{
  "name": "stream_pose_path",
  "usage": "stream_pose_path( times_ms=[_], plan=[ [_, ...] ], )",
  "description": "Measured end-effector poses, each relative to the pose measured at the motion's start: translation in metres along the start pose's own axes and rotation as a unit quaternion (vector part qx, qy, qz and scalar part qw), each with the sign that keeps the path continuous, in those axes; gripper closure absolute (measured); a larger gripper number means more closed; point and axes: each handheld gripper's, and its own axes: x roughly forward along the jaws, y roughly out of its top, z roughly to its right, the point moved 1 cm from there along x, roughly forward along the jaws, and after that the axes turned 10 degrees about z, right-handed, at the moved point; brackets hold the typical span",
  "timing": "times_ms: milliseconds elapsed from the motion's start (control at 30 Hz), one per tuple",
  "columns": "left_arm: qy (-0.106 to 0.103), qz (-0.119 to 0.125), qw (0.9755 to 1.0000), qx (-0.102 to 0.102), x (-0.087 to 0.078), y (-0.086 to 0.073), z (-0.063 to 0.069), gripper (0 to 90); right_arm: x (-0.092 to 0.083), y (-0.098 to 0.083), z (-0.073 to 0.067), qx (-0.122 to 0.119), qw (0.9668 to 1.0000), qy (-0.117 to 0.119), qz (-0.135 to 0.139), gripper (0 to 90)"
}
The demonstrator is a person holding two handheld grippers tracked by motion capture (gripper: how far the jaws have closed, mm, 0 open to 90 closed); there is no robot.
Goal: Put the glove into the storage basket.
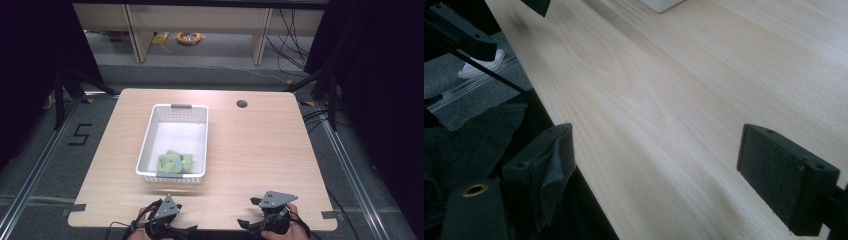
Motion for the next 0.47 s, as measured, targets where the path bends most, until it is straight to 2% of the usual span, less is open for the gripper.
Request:
stream_pose_path(
  times_ms=[33, 133, 233, 267, 333, 433, 467],
  plan=[
    [0.009, -0.012, 0.9999, 0.003, -0.0008, -0.0005, -0.0018, 16.4, 0.0, -0.0002, 0.0001, 0.0, 1.0, -0.001, 0.0, 16.4],
    [0.002, -0.001, 1.0, 0.0, -0.0001, 0.0002, 0.0002, 16.4, 0.0005, -0.0004, 0.0005, -0.002, 1.0, 0.005, -0.003, 16.4],
    [0.0, -0.005, 1.0, 0.004, -0.0003, 0.0002, -0.0001, 16.4, 0.0005, -0.0003, 0.0005, -0.002, 1.0, 0.005, -0.003, 16.4],
    [0.001, 0.003, 1.0, -0.002, 0.0008, -0.0004, 0.0006, 16.4, 0.0006, -0.0003, 0.0005, -0.002, 1.0, 0.005, -0.003, 16.4],
    [0.003, -0.004, 1.0, 0.001, 0.0, -0.0002, -0.0001, 16.4, 0.0007, -0.0004, 0.0006, -0.003, 1.0, 0.005, -0.003, 16.4],
    [0.002, 0.0, 1.0, -0.002, 0.0007, -0.0002, 0.0004, 16.4, 0.0008, -0.0006, 0.0008, -0.003, 1.0, 0.0, -0.001, 16.4],
    [0.002, -0.006, 1.0, 0.004, 0.0, -0.0001, -0.0002, 16.4, 0.0009, -0.0007, 0.001, -0.001, 1.0, 0.004, -0.002, 16.4]
  ],
)
